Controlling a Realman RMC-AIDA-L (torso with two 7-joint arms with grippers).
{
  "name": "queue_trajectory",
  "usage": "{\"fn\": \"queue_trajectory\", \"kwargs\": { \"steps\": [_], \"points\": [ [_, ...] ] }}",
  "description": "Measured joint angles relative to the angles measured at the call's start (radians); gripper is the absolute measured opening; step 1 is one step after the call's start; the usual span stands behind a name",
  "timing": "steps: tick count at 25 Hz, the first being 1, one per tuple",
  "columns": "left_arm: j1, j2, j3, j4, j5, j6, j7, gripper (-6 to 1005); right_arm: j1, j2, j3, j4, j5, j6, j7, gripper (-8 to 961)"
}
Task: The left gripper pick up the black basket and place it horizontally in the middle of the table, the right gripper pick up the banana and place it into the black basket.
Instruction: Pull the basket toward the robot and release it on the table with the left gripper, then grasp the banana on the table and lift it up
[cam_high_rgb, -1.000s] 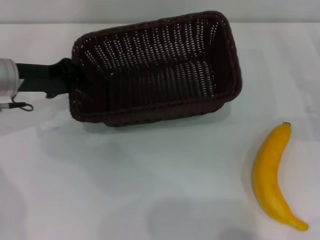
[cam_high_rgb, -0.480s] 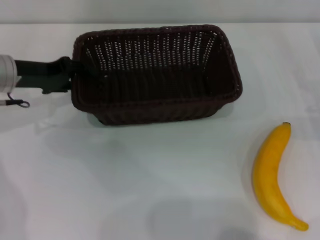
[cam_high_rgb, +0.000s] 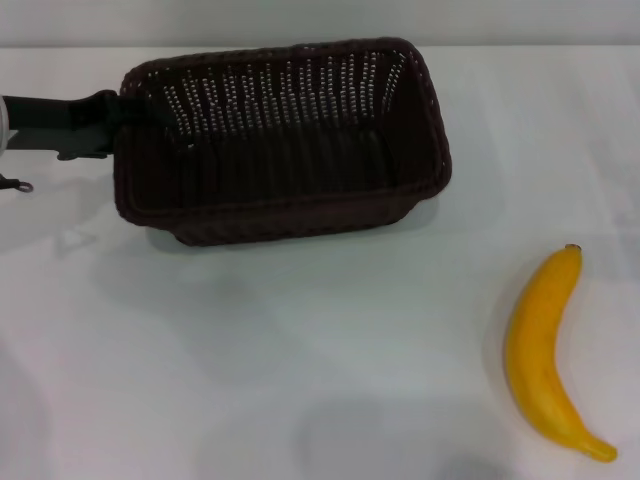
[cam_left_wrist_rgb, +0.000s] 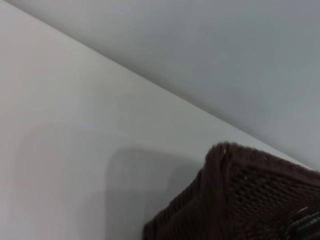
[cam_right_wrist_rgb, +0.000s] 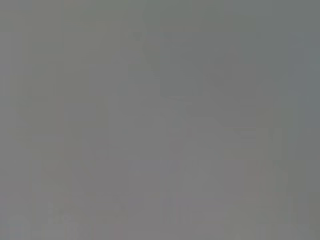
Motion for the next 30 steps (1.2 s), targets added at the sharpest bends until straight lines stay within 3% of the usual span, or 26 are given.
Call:
{"fn": "queue_trajectory", "kwargs": {
  "steps": [9,12,16,20,22,24,27,30],
  "points": [
    [0.019,-0.008,-0.011,0.016,-0.032,0.008,0.091,826,-0.001,0.001,0.013,0.0,0.004,0.005,0.001,860],
    [0.081,-0.023,-0.013,0.092,-0.151,0.006,0.166,884,-0.004,0.0,0.013,0.0,0.019,0.005,0.001,859],
    [0.198,-0.045,-0.011,0.175,-0.387,-0.005,0.29,883,-0.007,-0.001,0.032,0.001,0.027,0.009,0.006,859],
    [0.31,-0.06,-0.012,0.185,-0.583,-0.047,0.427,883,-0.01,-0.001,0.061,0.001,0.027,0.023,0.032,858],
    [0.372,-0.082,-0.013,0.181,-0.695,-0.051,0.526,883,-0.016,-0.004,0.059,0.002,0.021,0.034,0.094,858],
    [0.446,-0.118,-0.018,0.158,-0.841,-0.045,0.712,884,-0.035,-0.019,0.031,0.019,-0.008,0.053,0.218,857],
    [0.508,-0.141,-0.027,0.082,-1.012,-0.053,0.942,884,-0.069,-0.057,-0.026,0.08,-0.074,0.069,0.394,857],
    [0.53,-0.141,-0.03,-0.084,-1.212,-0.097,1.189,884,-0.113,-0.135,-0.094,0.209,-0.228,0.081,0.683,856]
  ]
}}
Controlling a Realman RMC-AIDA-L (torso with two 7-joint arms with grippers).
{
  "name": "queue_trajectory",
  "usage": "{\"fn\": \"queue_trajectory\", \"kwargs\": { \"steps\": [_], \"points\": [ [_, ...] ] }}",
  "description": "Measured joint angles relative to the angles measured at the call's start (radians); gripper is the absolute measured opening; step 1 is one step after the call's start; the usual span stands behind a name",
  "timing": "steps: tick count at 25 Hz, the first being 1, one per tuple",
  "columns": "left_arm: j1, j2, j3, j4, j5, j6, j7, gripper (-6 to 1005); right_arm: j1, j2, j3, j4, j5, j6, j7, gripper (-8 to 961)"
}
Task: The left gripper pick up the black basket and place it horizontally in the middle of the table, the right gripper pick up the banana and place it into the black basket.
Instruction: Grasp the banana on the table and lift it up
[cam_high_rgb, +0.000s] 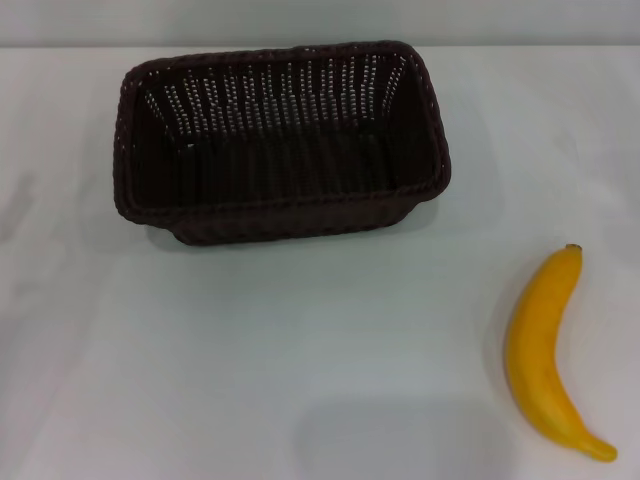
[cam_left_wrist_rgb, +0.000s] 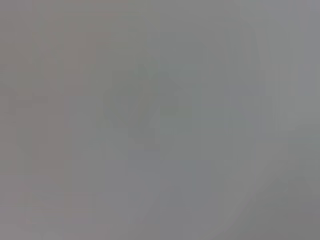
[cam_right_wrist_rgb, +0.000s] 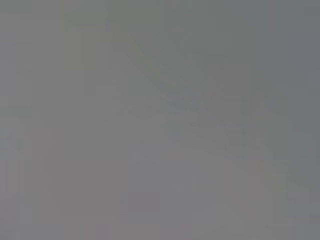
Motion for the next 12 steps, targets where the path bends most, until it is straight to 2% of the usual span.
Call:
{"fn": "queue_trajectory", "kwargs": {
  "steps": [1,2,3,4,6,7,9,11,12],
  "points": [
    [0.001,0.0,0.0,-0.061,-0.07,-0.021,0.091,884,-0.01,-0.032,-0.013,0.049,-0.068,0.008,0.105,856],
    [0.001,0.0,-0.001,-0.106,-0.127,-0.041,0.171,883,-0.017,-0.053,-0.017,0.085,-0.136,0.017,0.19,856],
    [0.001,-0.001,0.0,-0.157,-0.176,-0.062,0.253,883,-0.021,-0.089,-0.019,0.162,-0.256,0.04,0.332,855],
    [0.001,-0.001,-0.001,-0.178,-0.201,-0.07,0.303,883,-0.025,-0.1,-0.017,0.202,-0.317,0.052,0.388,855],
    [-0.008,-0.003,-0.001,-0.236,-0.244,-0.076,0.409,883,-0.041,-0.128,-0.006,0.371,-0.535,0.082,0.602,855],
    [-0.016,-0.002,-0.001,-0.255,-0.254,-0.072,0.441,882,-0.049,-0.128,0.003,0.439,-0.615,0.083,0.678,855],
    [-0.033,-0.002,-0.001,-0.28,-0.266,-0.058,0.486,882,-0.064,-0.114,0.033,0.633,-0.846,0.084,0.881,854],
    [-0.049,-0.002,-0.002,-0.297,-0.28,-0.041,0.53,881,-0.069,-0.071,0.063,0.833,-1.097,0.109,1.075,854],
    [-0.056,-0.002,-0.002,-0.305,-0.289,-0.033,0.548,881,-0.068,-0.039,0.074,0.938,-1.222,0.139,1.163,852]
  ]
}}
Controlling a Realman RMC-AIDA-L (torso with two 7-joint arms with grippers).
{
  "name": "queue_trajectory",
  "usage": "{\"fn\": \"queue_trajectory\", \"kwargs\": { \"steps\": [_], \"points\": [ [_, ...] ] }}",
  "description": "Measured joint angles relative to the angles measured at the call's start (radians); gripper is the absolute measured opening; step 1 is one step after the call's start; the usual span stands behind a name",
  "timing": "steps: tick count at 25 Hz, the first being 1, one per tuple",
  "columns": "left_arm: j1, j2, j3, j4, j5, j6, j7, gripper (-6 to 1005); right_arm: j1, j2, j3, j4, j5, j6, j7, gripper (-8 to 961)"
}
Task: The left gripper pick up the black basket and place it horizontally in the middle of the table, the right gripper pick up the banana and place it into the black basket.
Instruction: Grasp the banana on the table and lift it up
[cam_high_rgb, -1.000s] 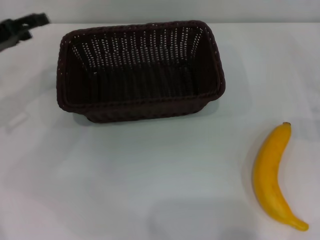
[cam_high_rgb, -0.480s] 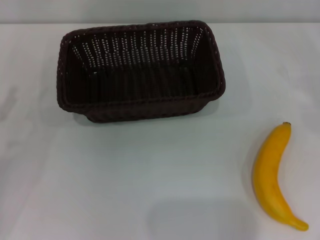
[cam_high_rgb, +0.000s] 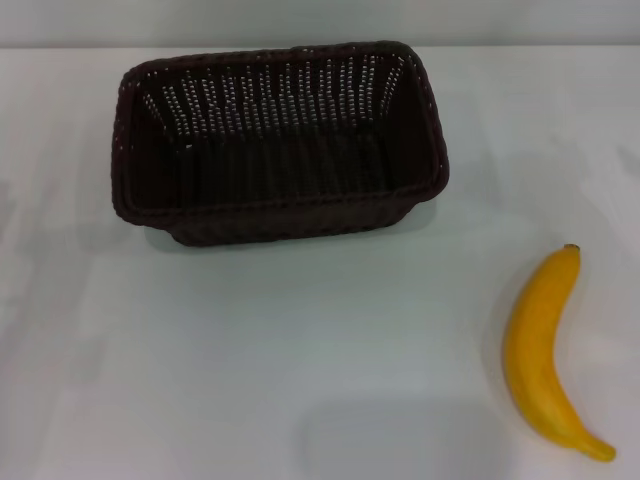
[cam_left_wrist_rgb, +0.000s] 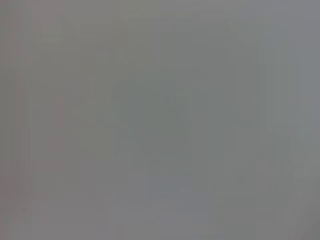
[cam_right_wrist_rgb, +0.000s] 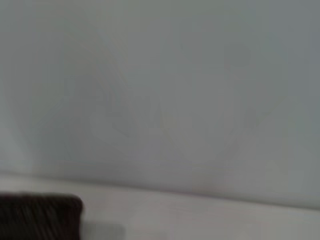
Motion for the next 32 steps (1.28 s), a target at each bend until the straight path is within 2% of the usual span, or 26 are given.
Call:
{"fn": "queue_trajectory", "kwargs": {
  "steps": [1,2,4,5,7,8,12,20,24,28,32],
  "points": [
    [-0.008,0.0,0.0,-0.01,-0.009,0.007,0.018,881,0.004,0.03,0.007,0.096,-0.111,0.034,0.078,850],
    [-0.017,0.0,0.0,-0.019,-0.018,0.013,0.033,881,0.015,0.07,0.007,0.206,-0.218,0.083,0.153,848],
    [-0.032,-0.001,0.0,-0.038,-0.035,0.023,0.065,880,0.047,0.125,0.005,0.341,-0.385,0.184,0.26,843],
    [-0.04,-0.001,-0.001,-0.048,-0.046,0.027,0.088,880,0.066,0.147,-0.007,0.392,-0.459,0.244,0.317,841],
    [-0.059,-0.003,-0.006,-0.072,-0.075,0.034,0.136,880,0.093,0.165,-0.055,0.456,-0.544,0.319,0.414,841],
    [-0.059,-0.003,-0.006,-0.072,-0.075,0.034,0.136,880,0.108,0.164,-0.121,0.49,-0.593,0.356,0.51,841],
    [-0.072,-0.001,-0.006,-0.087,-0.118,0.052,0.16,880,0.172,0.165,-0.28,0.538,-0.698,0.444,0.743,842],
    [-0.089,-0.002,-0.006,-0.09,-0.154,0.093,0.175,880,0.342,0.17,-0.509,0.544,-0.815,0.646,1.176,842],
    [-0.1,-0.003,-0.006,-0.096,-0.157,0.094,0.229,880,0.354,0.172,-0.557,0.531,-0.818,0.652,1.282,841],
    [-0.106,-0.004,-0.006,-0.101,-0.157,0.098,0.248,880,0.345,0.179,-0.658,0.439,-0.811,0.599,1.416,841],
    [-0.108,-0.005,-0.006,-0.104,-0.174,0.098,0.272,880,0.345,0.18,-0.718,0.412,-0.817,0.586,1.505,842]
  ]
}}
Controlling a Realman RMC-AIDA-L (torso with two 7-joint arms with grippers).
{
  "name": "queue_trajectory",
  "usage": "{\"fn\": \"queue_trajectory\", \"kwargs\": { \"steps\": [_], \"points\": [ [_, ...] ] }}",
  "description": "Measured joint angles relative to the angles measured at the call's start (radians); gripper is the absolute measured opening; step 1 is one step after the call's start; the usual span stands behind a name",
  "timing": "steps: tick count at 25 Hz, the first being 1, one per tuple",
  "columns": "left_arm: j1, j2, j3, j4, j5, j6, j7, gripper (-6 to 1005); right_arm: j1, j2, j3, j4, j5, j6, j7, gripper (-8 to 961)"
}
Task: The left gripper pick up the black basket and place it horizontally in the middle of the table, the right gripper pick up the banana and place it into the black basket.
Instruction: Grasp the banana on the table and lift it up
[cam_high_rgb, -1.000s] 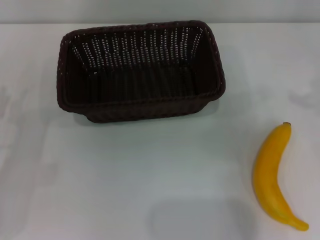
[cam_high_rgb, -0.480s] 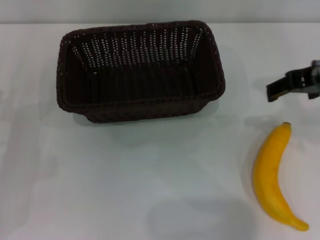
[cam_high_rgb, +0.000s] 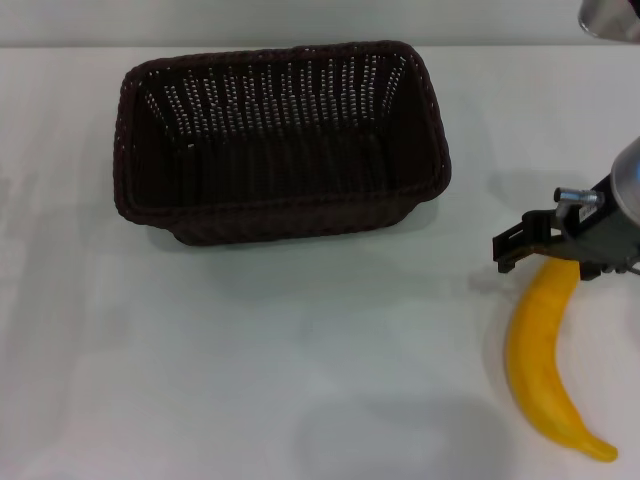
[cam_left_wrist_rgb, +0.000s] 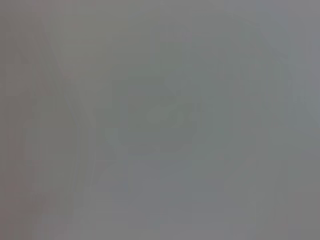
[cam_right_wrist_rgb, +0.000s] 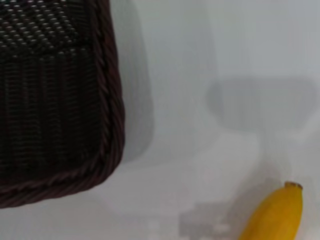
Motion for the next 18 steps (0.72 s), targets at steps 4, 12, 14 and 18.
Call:
{"fn": "queue_trajectory", "kwargs": {
  "steps": [4,12,14,18],
  "points": [
    [-0.012,0.0,0.0,-0.011,-0.017,0.001,0.016,880,-0.003,-0.001,-0.034,-0.019,-0.006,-0.004,0.045,842],
    [-0.036,0.005,0.0,-0.01,-0.02,0.003,0.043,880,0.007,0.001,-0.066,-0.155,0.003,-0.072,0.074,839],
    [-0.036,0.006,0.0,-0.007,-0.02,0.003,0.044,880,0.013,0.0,-0.061,-0.174,0.005,-0.083,0.072,838],
    [-0.034,0.007,0.0,0.0,-0.022,0.01,0.052,880,0.034,-0.004,-0.051,-0.232,0.006,-0.086,0.062,830]
  ]
}}
